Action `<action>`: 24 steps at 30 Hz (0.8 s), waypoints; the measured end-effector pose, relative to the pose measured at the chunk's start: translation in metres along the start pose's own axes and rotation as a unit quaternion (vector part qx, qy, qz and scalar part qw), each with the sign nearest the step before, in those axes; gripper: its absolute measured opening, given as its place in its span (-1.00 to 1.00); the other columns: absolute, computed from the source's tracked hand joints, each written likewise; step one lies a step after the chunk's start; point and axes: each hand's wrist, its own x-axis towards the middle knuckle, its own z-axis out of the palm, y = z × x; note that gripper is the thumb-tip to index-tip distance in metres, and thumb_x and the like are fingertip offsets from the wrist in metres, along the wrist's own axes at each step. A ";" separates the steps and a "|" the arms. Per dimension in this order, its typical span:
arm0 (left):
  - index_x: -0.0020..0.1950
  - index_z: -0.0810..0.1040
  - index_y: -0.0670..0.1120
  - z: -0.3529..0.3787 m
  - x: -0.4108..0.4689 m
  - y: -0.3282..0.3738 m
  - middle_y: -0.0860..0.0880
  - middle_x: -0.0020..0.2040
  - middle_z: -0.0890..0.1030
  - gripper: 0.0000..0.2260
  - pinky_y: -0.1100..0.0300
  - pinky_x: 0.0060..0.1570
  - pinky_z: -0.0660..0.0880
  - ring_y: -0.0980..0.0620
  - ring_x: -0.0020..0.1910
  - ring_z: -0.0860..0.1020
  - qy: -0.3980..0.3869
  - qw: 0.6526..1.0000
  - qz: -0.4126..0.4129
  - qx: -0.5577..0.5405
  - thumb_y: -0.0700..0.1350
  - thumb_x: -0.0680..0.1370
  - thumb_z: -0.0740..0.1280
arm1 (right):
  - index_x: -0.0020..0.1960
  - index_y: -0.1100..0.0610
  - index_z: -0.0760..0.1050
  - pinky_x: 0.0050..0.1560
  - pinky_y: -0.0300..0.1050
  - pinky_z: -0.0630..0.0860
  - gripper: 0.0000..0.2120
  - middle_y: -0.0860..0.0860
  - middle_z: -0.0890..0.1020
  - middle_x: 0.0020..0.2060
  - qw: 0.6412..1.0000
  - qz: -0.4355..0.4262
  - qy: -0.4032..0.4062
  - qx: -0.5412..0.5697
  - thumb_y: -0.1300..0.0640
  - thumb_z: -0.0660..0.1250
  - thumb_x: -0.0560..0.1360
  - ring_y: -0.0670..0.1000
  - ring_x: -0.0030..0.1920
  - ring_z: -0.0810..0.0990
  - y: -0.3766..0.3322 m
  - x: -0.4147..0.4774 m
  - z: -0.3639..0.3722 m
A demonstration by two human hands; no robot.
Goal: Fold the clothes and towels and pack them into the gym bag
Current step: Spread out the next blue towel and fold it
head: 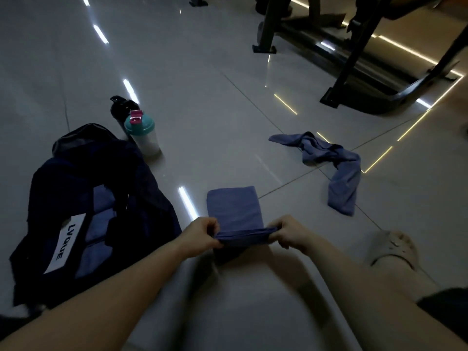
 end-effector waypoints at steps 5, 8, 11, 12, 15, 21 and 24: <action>-0.30 0.42 -0.01 0.027 -0.012 -0.020 0.05 -0.35 0.51 -0.68 0.21 -0.27 0.39 0.13 -0.36 0.44 -0.124 0.989 -0.036 0.070 -0.29 0.33 0.53 | -0.23 0.23 0.68 -0.41 -0.15 0.32 -0.86 0.05 0.48 -0.47 0.988 0.083 -0.126 -0.026 0.41 0.41 0.40 0.00 -0.47 0.35 0.028 -0.019 0.016; -0.29 0.45 0.00 0.036 -0.014 -0.026 0.07 -0.33 0.54 -0.71 0.19 -0.25 0.43 0.11 -0.33 0.46 -0.180 0.976 -0.059 0.111 -0.26 0.35 0.54 | -0.26 0.13 0.68 -0.38 -0.16 0.38 -0.84 0.04 0.57 -0.43 0.968 0.133 -0.207 -0.060 0.36 0.47 0.41 -0.03 -0.44 0.42 0.030 -0.027 0.022; -0.21 0.54 -0.03 0.038 -0.014 -0.023 0.01 -0.27 0.60 -0.79 0.15 -0.17 0.53 0.07 -0.26 0.53 -0.227 0.963 -0.083 0.119 -0.26 0.40 0.54 | -0.15 0.17 0.70 -0.34 -0.16 0.46 -0.91 0.08 0.61 -0.34 0.944 0.161 -0.275 -0.088 0.33 0.48 0.42 -0.02 -0.38 0.47 0.025 -0.029 0.019; -0.20 0.57 -0.04 0.036 -0.014 -0.020 -0.01 -0.27 0.60 -0.81 0.15 -0.17 0.54 0.06 -0.27 0.54 -0.235 0.963 -0.089 0.101 -0.26 0.41 0.54 | -0.12 0.19 0.69 -0.33 -0.16 0.46 -0.93 0.08 0.61 -0.33 0.940 0.160 -0.286 -0.091 0.32 0.47 0.43 -0.02 -0.37 0.47 0.023 -0.028 0.016; -0.25 0.64 -0.06 0.026 -0.007 -0.014 -0.02 -0.33 0.59 -0.84 0.19 -0.20 0.52 0.07 -0.30 0.53 -0.218 0.971 -0.094 0.027 -0.29 0.43 0.54 | -0.14 0.18 0.68 -0.35 -0.18 0.42 -0.95 0.07 0.60 -0.32 0.956 0.135 -0.253 -0.068 0.29 0.48 0.43 -0.03 -0.35 0.48 0.016 -0.024 0.004; 0.01 0.61 -0.30 0.013 0.015 -0.013 -0.14 -0.14 0.65 -0.67 0.01 0.00 0.58 -0.05 -0.10 0.61 -0.032 0.984 -0.125 -0.122 -0.19 0.31 0.49 | -0.18 0.13 0.66 -0.31 -0.16 0.37 -0.92 -0.04 0.58 -0.39 0.994 0.082 -0.068 0.029 0.14 0.50 0.46 -0.07 -0.34 0.47 0.018 -0.004 -0.007; -0.02 0.61 -0.21 0.027 0.022 -0.015 -0.16 -0.15 0.70 -0.81 0.06 -0.09 0.53 -0.06 -0.16 0.61 0.051 0.978 -0.122 -0.162 -0.18 0.40 0.45 | -0.08 0.25 0.62 -0.34 -0.17 0.44 -0.89 -0.01 0.60 -0.37 0.995 0.055 0.029 0.075 0.19 0.42 0.53 -0.08 -0.40 0.52 0.018 0.006 0.010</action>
